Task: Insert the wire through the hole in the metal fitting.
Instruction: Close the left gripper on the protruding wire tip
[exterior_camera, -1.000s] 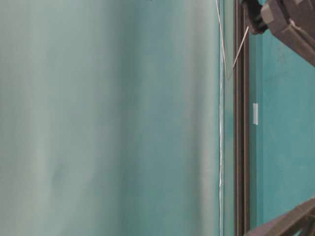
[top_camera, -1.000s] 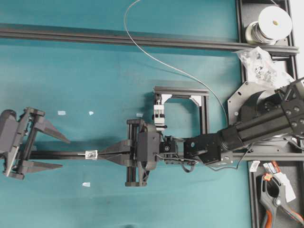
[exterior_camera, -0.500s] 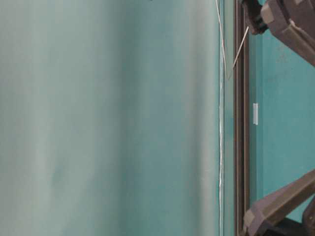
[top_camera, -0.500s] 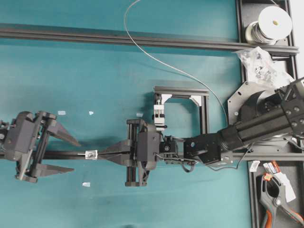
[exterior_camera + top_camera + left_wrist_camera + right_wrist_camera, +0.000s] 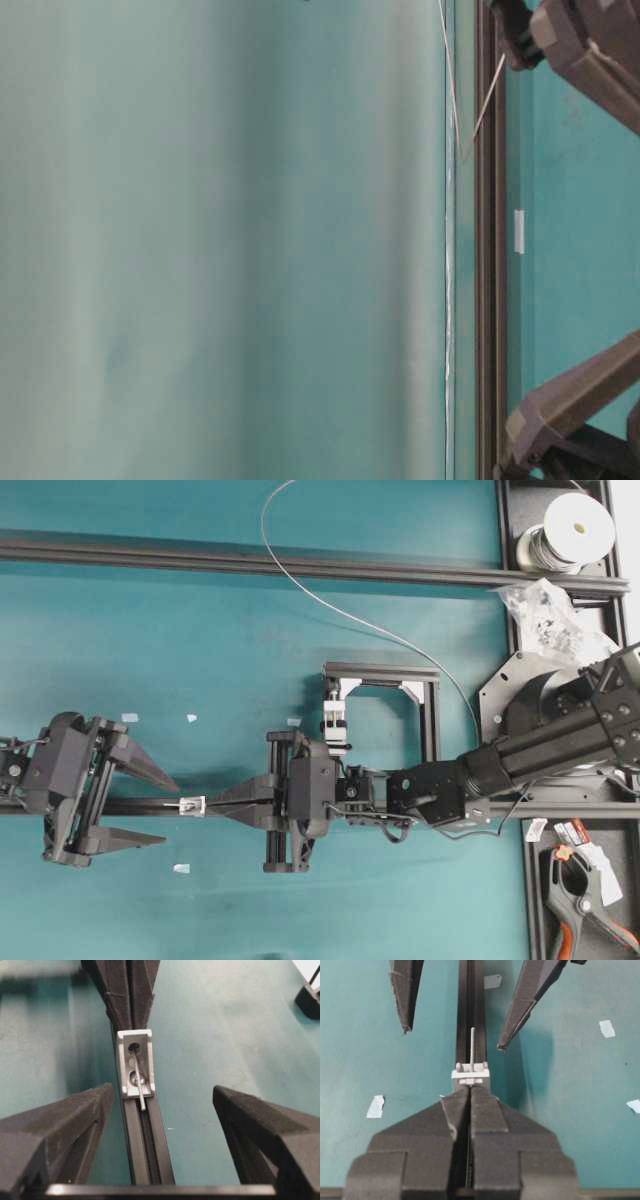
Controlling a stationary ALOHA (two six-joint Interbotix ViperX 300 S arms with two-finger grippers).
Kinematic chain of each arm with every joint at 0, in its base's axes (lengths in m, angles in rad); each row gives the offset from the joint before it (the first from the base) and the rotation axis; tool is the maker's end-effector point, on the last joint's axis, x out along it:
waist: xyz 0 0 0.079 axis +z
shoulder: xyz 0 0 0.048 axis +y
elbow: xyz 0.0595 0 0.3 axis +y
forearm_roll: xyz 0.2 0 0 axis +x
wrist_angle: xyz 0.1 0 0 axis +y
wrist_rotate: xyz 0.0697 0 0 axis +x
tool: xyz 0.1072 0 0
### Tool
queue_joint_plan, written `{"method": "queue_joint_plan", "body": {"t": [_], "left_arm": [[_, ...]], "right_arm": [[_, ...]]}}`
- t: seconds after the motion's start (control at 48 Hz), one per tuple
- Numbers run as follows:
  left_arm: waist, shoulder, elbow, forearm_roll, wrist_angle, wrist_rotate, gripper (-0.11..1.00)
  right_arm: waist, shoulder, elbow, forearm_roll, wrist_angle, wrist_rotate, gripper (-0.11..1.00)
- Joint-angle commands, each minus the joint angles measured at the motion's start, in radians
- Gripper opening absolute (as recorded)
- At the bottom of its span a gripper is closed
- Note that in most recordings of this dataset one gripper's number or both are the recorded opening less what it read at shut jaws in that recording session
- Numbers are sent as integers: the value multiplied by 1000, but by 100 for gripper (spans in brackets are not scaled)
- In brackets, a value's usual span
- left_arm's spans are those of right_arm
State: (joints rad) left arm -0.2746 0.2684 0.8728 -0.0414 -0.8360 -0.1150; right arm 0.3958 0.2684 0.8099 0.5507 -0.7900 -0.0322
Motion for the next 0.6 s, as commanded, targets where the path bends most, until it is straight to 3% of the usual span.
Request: {"method": "queue_joint_plan", "body": {"t": [0.0, 0.104, 0.354, 0.458, 0.583], "left_arm": [[-3, -14, -15, -2, 0, -5, 80], [-3, -15, -15, -2, 14, -5, 68], [-3, -26, -20, -2, 21, -35, 7], [-3, -32, -21, -2, 21, -71, -6], [-5, -34, -18, -2, 21, -78, -10]], "right_arm": [[-6, -14, -17, -3, -8, -2, -1], [-6, -14, -17, -3, -8, -2, -1], [-5, -14, -15, -3, -8, -2, -1], [-6, -14, -15, -3, -8, -2, -1], [-6, -14, -15, -3, -8, -2, -1]]}}
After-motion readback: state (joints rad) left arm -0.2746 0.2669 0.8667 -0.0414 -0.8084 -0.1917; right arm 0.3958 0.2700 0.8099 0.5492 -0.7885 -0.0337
